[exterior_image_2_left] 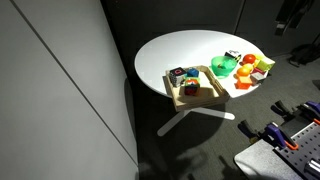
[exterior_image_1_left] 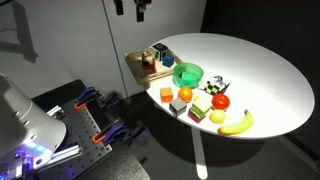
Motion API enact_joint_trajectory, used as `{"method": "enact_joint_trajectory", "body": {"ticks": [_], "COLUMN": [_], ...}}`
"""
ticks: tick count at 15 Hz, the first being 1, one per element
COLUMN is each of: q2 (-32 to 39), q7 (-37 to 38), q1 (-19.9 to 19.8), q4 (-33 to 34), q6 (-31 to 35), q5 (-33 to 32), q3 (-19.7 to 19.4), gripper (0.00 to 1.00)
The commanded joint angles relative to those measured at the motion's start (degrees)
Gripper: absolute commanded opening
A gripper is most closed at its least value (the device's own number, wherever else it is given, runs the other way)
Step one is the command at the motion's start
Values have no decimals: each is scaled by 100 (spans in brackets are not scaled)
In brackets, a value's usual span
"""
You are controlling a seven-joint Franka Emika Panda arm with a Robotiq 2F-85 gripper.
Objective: Put the green block in the box
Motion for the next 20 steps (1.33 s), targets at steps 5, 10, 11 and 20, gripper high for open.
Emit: {"method": "enact_joint_trajectory", "body": {"ticks": [5,10,11,20], "q2": [1038,2042,2237,3627], "q7": [509,1212,1288,1255], "q1": [-152,-334,-344,-326], "q4": [582,1233,1377,2505], "q6": [1239,1649,1674,1585], "q5": [159,-62,-78,-90], "q3": [-35,12,1,-125], "gripper": [100,100,100,100]}}
